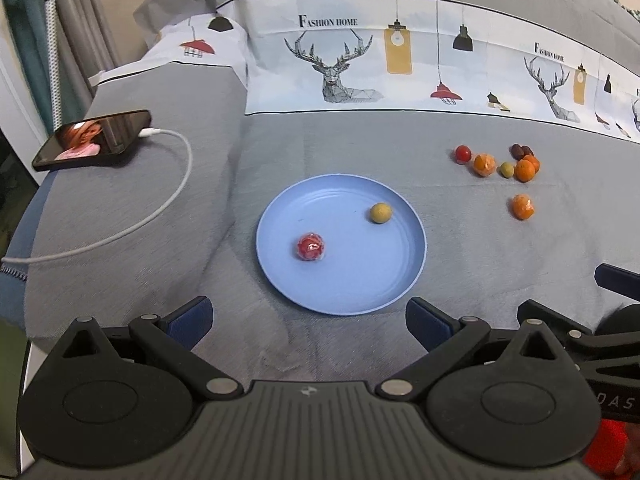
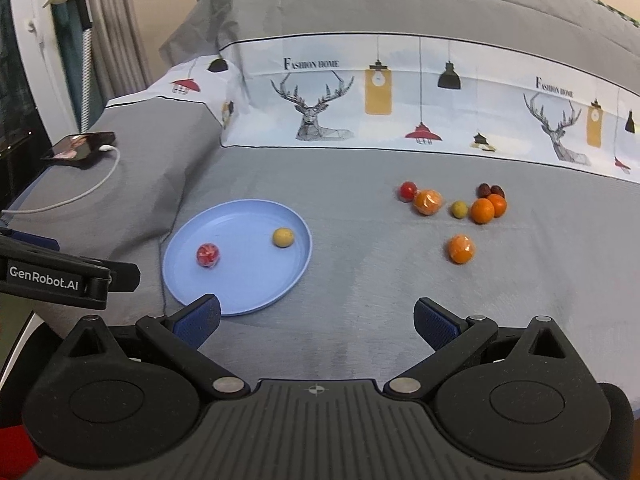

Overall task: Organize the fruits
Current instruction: 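Lift both tools away from the plate toward the remaining fruits, then grasp the wrapped orange with the left tool while the right tool grasps a tangerine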

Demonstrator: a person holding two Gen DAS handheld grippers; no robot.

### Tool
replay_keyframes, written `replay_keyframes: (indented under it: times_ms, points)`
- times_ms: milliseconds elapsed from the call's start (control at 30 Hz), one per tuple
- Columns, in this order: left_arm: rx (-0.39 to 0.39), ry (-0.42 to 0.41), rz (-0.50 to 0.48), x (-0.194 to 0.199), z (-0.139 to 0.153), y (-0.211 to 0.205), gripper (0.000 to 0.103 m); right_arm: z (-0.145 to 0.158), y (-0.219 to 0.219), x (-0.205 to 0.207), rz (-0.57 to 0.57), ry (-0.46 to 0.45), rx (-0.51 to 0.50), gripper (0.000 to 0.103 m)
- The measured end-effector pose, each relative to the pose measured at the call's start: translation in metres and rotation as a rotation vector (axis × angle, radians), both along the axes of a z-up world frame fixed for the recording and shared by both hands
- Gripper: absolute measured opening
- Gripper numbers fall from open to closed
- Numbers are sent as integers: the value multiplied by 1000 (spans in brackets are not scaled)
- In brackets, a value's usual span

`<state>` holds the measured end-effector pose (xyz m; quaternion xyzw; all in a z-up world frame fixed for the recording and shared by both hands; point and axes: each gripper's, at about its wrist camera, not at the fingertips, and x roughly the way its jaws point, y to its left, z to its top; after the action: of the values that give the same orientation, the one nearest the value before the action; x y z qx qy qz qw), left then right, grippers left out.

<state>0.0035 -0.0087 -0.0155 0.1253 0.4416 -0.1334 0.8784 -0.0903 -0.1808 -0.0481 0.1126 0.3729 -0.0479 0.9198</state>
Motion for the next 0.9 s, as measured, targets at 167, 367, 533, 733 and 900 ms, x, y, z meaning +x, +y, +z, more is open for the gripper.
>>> replay_keyframes:
  times_ms: [167,367,533,733,900]
  points:
    - [11,9,-19,11,-4,-16,103,-8,-14,5,-35,17,10,102]
    - [17,17,-44,25,-10,-42,103,-19,-38,12,-94,33,17,102]
    - [22,25,-67,37,-16,-67,103,-27,-61,19,-148,33,15,102]
    - [30,30,-96,53,-25,-98,103,-37,-94,29,-211,36,10,102]
    - [41,32,-130,67,-34,-126,103,-44,-121,37,-264,39,5,102]
